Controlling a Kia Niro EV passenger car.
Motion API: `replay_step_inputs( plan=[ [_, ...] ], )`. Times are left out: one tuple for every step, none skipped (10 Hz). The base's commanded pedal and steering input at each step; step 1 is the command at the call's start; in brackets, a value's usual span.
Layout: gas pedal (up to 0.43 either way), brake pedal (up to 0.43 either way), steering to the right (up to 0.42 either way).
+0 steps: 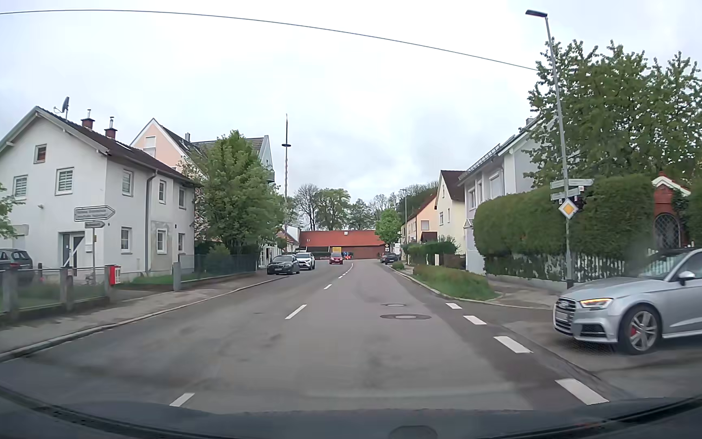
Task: Follow the waypoints while adhering to traffic rules and regulations
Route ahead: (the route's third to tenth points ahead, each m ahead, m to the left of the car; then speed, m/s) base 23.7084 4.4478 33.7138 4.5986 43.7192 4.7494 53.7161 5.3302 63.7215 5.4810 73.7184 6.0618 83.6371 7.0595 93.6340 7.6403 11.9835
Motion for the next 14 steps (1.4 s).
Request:
replay_step_inputs(
  plan=[
    [0.118, 0.0, -0.001],
    [0.118, 0.0, -0.001],
    [0.118, 0.0, -0.001],
    [0.118, 0.0, -0.001],
    [0.118, 0.0, -0.001],
    [0.118, 0.0, -0.001],
    [0.118, 0.0, -0.001],
    [0.118, 0.0, -0.001],
    [0.118, 0.0, -0.001],
    [0.118, 0.0, -0.001],
    [0.118, 0.0, -0.001],
    [0.118, 0.0, -0.001],
    [0.118, 0.0, -0.001],
    [0.118, 0.0, -0.001]
  ],
)
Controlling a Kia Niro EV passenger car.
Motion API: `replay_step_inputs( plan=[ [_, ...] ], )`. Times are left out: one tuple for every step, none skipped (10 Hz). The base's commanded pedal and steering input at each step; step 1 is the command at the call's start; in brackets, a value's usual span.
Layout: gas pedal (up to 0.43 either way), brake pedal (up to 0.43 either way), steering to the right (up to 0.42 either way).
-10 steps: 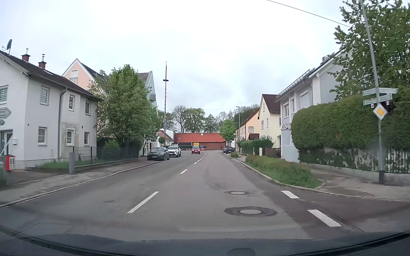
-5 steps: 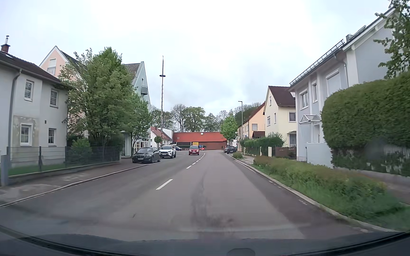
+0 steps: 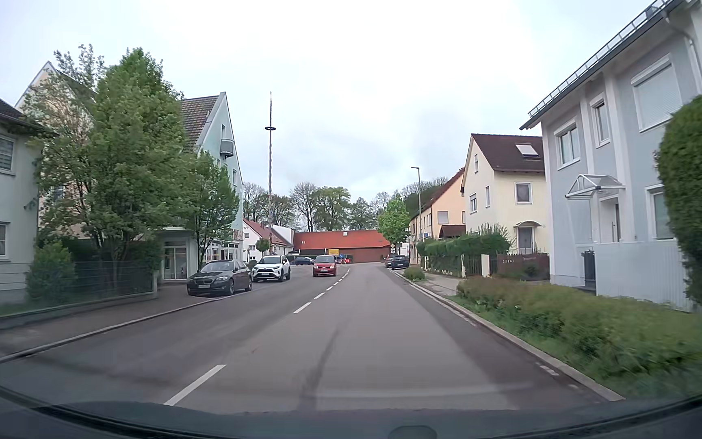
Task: Follow the waypoints while adhering to traffic rules and regulations
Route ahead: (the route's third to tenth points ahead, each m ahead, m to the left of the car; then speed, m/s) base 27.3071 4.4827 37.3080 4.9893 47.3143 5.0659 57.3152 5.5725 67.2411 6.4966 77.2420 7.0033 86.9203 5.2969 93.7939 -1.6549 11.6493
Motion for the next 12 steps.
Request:
replay_step_inputs(
  plan=[
    [0.118, 0.0, -0.001],
    [0.118, 0.0, -0.001],
    [0.118, 0.0, -0.001],
    [0.118, 0.0, -0.001],
    [0.118, 0.0, -0.001],
    [0.118, 0.0, -0.001],
    [0.118, 0.0, -0.001],
    [0.118, 0.0, -0.001],
    [0.118, 0.0, -0.001],
    [0.118, 0.0, -0.001],
    [0.118, 0.0, -0.001],
    [0.118, 0.0, -0.001]
  ],
)
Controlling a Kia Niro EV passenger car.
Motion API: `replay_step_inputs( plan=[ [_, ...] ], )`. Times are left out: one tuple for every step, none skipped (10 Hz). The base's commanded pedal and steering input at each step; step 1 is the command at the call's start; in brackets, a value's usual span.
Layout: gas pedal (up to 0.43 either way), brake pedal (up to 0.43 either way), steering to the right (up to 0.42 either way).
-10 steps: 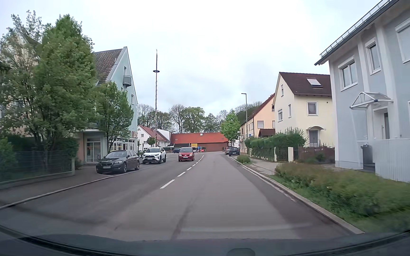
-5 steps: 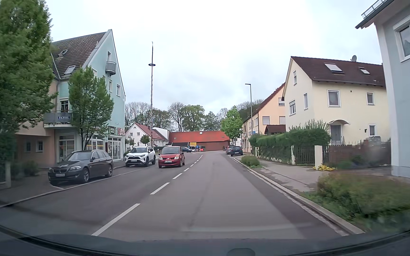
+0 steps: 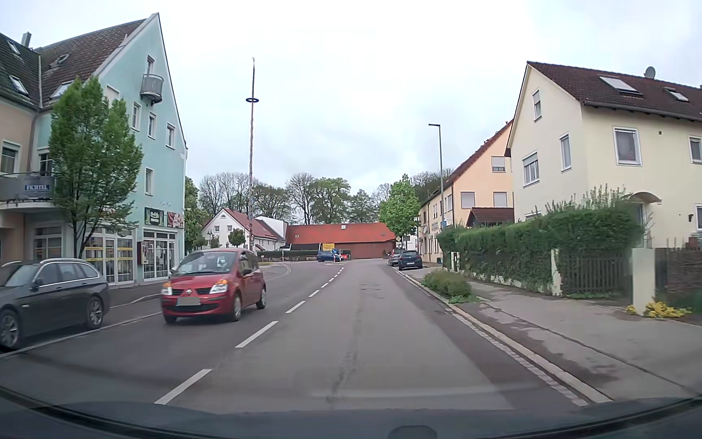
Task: Follow the waypoints while adhering to traffic rules and regulations
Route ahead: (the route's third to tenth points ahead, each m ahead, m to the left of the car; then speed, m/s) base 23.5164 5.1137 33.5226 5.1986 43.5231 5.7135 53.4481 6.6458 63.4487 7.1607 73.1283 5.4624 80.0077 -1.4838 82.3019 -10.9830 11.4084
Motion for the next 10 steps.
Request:
replay_step_inputs(
  plan=[
    [0.118, 0.0, -0.001],
    [0.13, 0.0, -0.001],
    [0.13, 0.0, -0.003],
    [0.13, 0.0, -0.006],
    [0.13, 0.0, -0.008],
    [0.13, 0.0, -0.008],
    [0.13, 0.0, -0.007],
    [0.118, 0.0, -0.006],
    [0.118, 0.0, -0.006],
    [0.118, 0.0, -0.006]
  ],
)
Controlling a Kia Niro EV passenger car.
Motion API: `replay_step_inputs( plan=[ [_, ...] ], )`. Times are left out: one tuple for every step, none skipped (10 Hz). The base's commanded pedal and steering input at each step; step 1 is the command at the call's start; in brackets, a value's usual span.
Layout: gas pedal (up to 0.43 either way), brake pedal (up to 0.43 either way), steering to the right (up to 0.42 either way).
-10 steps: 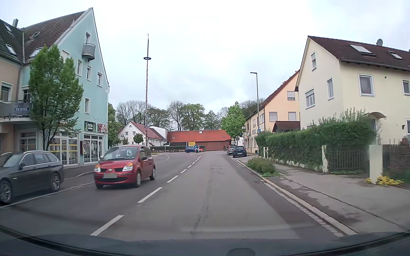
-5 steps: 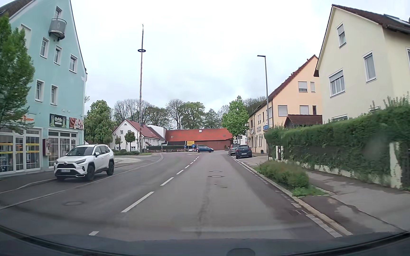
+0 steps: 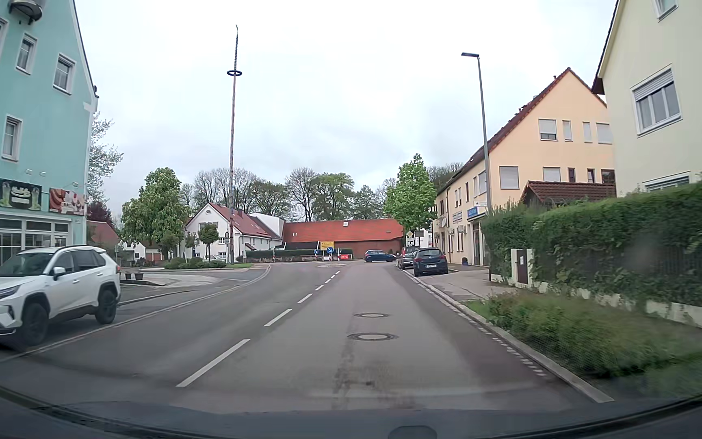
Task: Follow the waypoints while adhering to traffic rules and regulations
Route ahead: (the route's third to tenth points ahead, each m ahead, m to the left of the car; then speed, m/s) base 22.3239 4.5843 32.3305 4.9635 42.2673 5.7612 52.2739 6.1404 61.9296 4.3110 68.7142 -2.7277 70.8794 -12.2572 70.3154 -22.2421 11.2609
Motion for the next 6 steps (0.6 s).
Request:
replay_step_inputs(
  plan=[
    [0.118, 0.0, -0.005],
    [0.118, 0.0, -0.005],
    [0.11, 0.0, -0.005],
    [0.098, 0.0, -0.005],
    [0.098, 0.0, -0.004],
    [0.067, 0.0, -0.004]
  ],
)
